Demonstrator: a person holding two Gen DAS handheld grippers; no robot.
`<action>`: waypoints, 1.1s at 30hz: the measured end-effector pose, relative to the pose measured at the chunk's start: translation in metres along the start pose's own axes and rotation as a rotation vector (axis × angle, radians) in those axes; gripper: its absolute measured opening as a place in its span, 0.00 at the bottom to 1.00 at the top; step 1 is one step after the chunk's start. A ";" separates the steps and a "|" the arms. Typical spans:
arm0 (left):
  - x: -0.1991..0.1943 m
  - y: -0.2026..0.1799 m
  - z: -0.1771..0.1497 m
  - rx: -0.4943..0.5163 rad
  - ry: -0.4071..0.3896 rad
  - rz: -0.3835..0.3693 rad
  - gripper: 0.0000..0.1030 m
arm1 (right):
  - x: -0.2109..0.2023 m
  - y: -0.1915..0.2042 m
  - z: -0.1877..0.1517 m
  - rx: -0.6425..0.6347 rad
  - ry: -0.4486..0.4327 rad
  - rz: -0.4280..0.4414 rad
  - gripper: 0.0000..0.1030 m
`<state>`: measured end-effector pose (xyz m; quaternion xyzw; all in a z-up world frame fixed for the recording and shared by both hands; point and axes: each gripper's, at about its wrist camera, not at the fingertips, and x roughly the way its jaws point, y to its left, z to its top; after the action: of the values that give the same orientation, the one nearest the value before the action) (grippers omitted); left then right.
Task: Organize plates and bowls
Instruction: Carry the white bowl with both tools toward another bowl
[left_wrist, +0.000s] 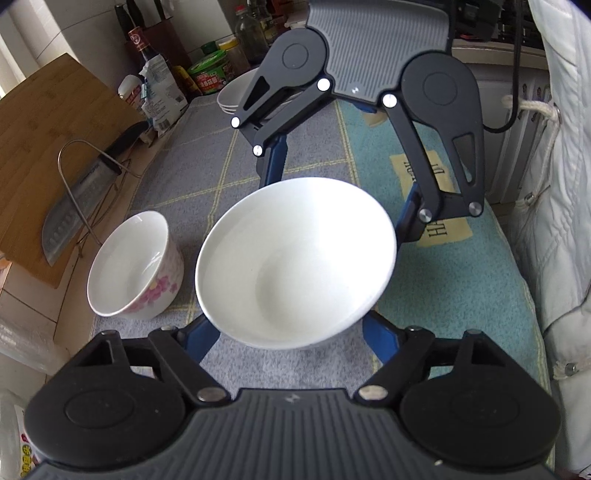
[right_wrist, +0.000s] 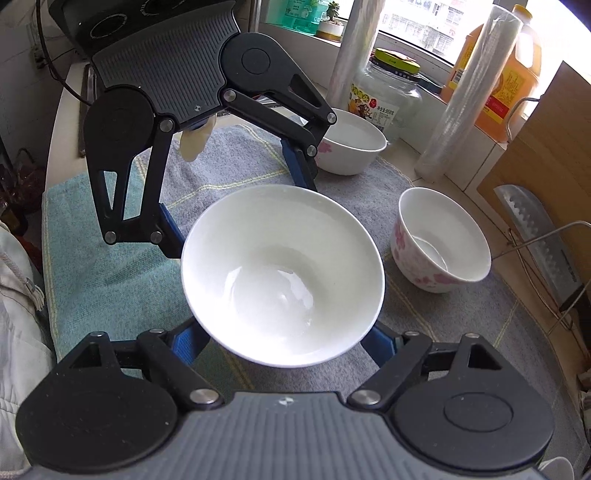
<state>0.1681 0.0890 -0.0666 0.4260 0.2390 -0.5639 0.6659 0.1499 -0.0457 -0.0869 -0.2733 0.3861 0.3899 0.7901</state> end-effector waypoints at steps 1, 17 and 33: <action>0.002 -0.001 0.005 0.006 -0.004 0.001 0.81 | -0.003 -0.001 -0.004 0.002 0.002 -0.007 0.88; 0.065 0.007 0.074 0.050 -0.052 -0.008 0.81 | -0.031 -0.048 -0.064 0.034 0.059 -0.087 0.88; 0.086 0.020 0.082 -0.029 -0.044 -0.030 0.81 | -0.023 -0.076 -0.079 0.056 0.073 -0.046 0.88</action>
<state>0.1950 -0.0263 -0.0866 0.4002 0.2387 -0.5794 0.6687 0.1720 -0.1548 -0.1015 -0.2740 0.4191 0.3503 0.7916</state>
